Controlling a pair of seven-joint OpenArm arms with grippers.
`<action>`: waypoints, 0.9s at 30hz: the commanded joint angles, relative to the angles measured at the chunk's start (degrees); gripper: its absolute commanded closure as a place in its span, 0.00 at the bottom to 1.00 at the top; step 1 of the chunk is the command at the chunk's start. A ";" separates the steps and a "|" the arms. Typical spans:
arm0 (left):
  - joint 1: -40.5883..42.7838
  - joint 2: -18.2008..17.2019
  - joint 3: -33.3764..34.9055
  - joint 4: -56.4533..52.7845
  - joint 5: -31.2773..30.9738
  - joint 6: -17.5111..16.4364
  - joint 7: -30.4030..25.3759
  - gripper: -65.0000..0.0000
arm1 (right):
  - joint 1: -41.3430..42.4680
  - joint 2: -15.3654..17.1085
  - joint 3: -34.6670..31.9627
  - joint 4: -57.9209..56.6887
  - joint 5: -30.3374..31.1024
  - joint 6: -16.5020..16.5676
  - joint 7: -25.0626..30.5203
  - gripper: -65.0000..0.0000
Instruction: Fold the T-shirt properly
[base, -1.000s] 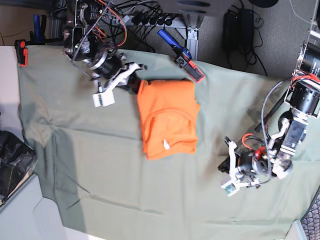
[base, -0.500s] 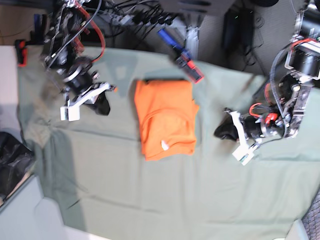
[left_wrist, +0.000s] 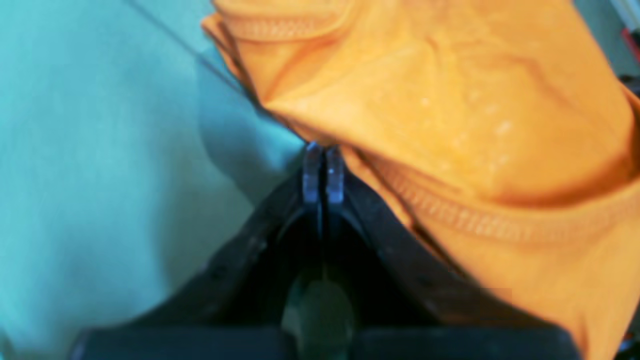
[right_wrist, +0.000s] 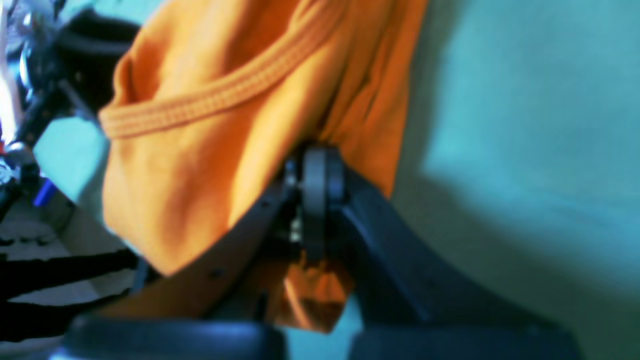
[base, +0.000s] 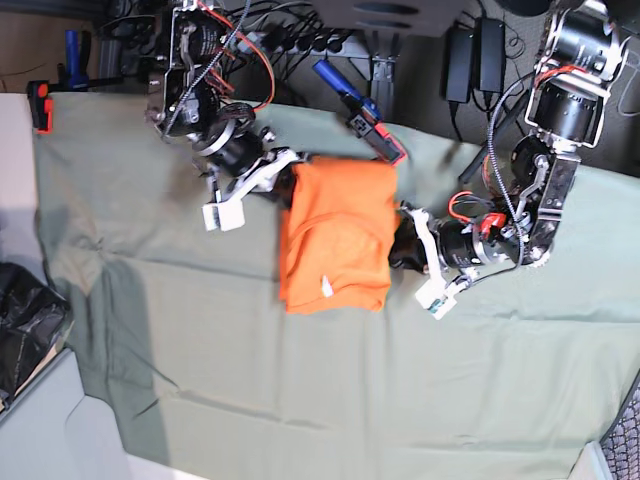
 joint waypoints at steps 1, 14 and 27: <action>-2.05 0.00 0.02 0.48 0.50 -0.10 -0.31 1.00 | 0.24 -0.61 0.04 1.01 1.14 7.13 0.70 1.00; -2.78 -11.15 -2.05 6.80 -8.00 -0.10 4.07 1.00 | -0.92 3.15 6.84 4.63 0.74 7.10 -0.17 1.00; 31.28 -23.78 -16.79 40.48 -13.75 -0.10 13.05 1.00 | -22.95 14.45 8.76 17.03 4.15 7.10 -2.40 1.00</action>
